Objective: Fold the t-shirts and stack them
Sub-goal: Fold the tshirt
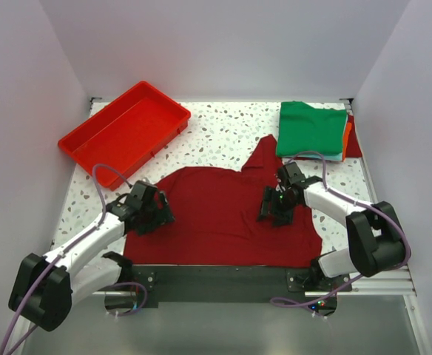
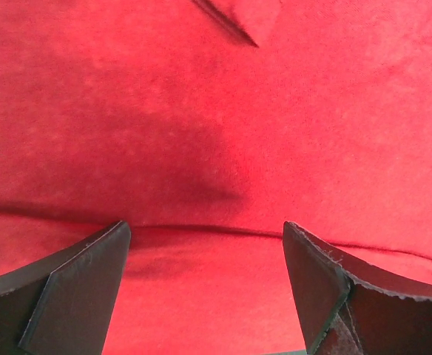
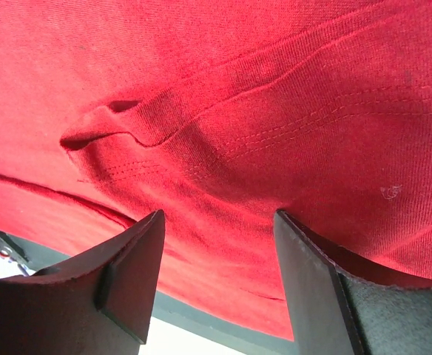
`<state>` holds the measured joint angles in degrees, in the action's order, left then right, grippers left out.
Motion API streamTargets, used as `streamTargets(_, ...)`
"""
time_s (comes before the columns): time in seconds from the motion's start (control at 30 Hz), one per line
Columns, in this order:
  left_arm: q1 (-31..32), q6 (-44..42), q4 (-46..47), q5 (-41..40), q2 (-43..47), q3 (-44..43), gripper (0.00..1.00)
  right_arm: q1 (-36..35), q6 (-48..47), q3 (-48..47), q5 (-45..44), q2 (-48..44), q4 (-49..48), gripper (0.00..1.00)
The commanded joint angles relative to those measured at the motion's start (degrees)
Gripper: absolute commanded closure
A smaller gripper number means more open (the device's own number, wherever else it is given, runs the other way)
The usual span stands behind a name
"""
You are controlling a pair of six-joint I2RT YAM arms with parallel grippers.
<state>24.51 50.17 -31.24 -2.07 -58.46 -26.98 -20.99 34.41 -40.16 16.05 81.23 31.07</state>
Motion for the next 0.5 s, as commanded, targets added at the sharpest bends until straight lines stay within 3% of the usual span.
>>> streamTargets(0.0, 0.3, -0.6, -3.2, -2.2, 1.6, -4.6, 0.11, -0.3, -0.6, -2.5, -1.3, -1.4, 5.8, 0.35)
streamTargets(0.23, -0.9, -10.1, -8.3, -12.9, -6.1, -21.7, 0.12, -0.4, -1.1, -17.1, -2.6, -1.4, 13.5, 0.34)
streamTargets(0.47, -2.4, -17.3, -5.4, -10.0, -19.5, -27.1, 0.38, -0.3, -0.8, -27.4, -1.6, 5.0, 15.2, 0.34)
